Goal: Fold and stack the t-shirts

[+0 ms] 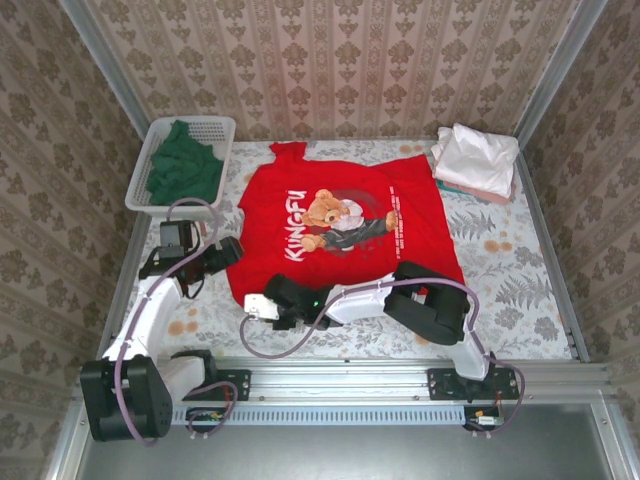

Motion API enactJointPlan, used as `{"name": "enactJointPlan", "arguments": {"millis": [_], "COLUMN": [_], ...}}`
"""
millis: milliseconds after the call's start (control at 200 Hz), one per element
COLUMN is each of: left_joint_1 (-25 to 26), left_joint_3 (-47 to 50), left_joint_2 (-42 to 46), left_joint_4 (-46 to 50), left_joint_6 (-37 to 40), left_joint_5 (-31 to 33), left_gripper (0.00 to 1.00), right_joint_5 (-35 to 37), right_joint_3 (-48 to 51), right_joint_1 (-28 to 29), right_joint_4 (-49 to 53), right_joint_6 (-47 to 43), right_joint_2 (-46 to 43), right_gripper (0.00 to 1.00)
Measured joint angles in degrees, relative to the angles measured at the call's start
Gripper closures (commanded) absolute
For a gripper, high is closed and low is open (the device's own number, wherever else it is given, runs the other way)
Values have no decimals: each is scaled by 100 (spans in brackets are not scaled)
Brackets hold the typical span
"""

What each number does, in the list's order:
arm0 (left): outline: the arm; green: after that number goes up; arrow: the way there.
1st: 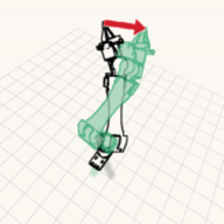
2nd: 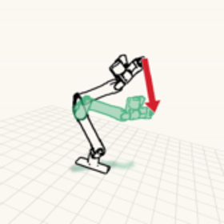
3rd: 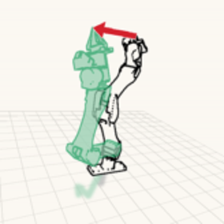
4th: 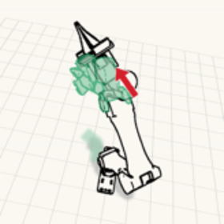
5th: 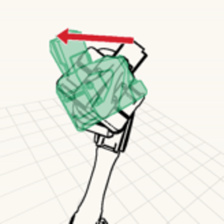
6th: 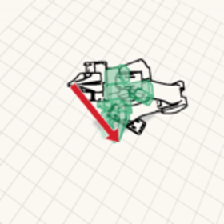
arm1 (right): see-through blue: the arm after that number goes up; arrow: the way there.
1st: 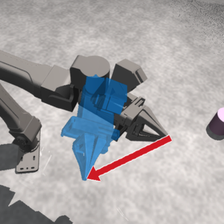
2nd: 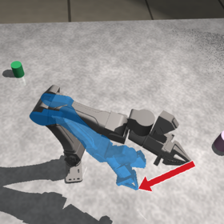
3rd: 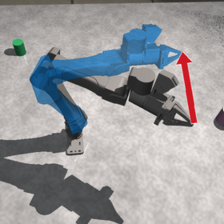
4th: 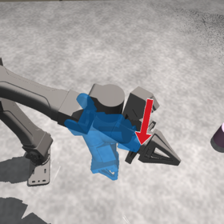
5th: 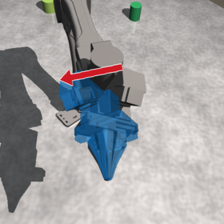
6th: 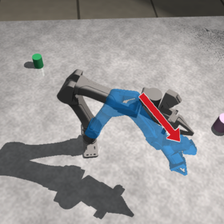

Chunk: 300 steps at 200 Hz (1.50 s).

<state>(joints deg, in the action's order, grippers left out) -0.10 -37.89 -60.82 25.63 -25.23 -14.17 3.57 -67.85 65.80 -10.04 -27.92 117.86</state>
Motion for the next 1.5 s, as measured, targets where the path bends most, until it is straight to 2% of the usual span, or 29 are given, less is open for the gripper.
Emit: {"name": "enactJointPlan", "arguments": {"millis": [130, 245, 405, 510, 645, 735, 815, 895, 970, 1055, 1115, 1235, 1300, 1365, 1430, 1500], "left_joint_1": [0, 0, -7, -7, -7, -7, -7, -11, -24, -31, 33, 640, 1093, 1434, 1519, 1453], "left_joint_3": [0, 0, 0, -2, -2, -2, -2, -2, -2, -2, -24, -374, -601, -706, -734, -835], "left_joint_2": [2, 2, 0, -24, -122, -170, -219, -264, -317, -385, -498, -973, -1196, -1342, -1561, -2065], "left_joint_4": [0, -9, -46, -76, -144, -190, -214, -229, -260, -332, -378, -358, -393, -514, -623, -675], "left_joint_6": [0, -2, 0, 0, 0, 0, 0, 2, 9, 9, 13, 42, 63, 83, 85, 96], "left_joint_5": [-4, -35, -105, -111, -136, -160, -192, -221, -254, -271, -258, -83, 31, 72, 74, 96], "left_gripper": [0, 0, 0, 0, 0, 0, 0, 0, 0, 0, 0, 0, 0, 1, 5, 12], "right_joint_5": [59, 55, -164, -431, -988, -1305, -1377, -1530, -1709, -1880, -1808, -986, -520, 7, 553, 837], "right_joint_3": [-7, -9, 0, 20, 17, 17, 20, 20, 44, 275, 579, 1047, 1038, 1093, 1379, 1906], "right_joint_1": [4, 9, 24, 26, 52, 98, 125, 136, 133, 133, 127, -149, -691, -1298, -1770, -1971], "right_joint_4": [105, 492, 883, 918, 1217, 1567, 1714, 1860, 1963, 1958, 1906, 1814, 1893, 2120, 2291, 2422], "right_joint_6": [-44, -20, 98, 197, 376, 503, 570, 638, 774, 870, 1012, 1808, 2614, 3515, 4391, 5152], "right_joint_2": [-33, -273, -1167, -1698, -1888, -1880, -1873, -1873, -1899, -2131, -2470, -3084, -3093, -3080, -3121, -3239], "right_gripper": [100, 100, 100, 100, 100, 89, 67, 65, 52, 47, 35, 39, 42, 38, 35, 35]}}
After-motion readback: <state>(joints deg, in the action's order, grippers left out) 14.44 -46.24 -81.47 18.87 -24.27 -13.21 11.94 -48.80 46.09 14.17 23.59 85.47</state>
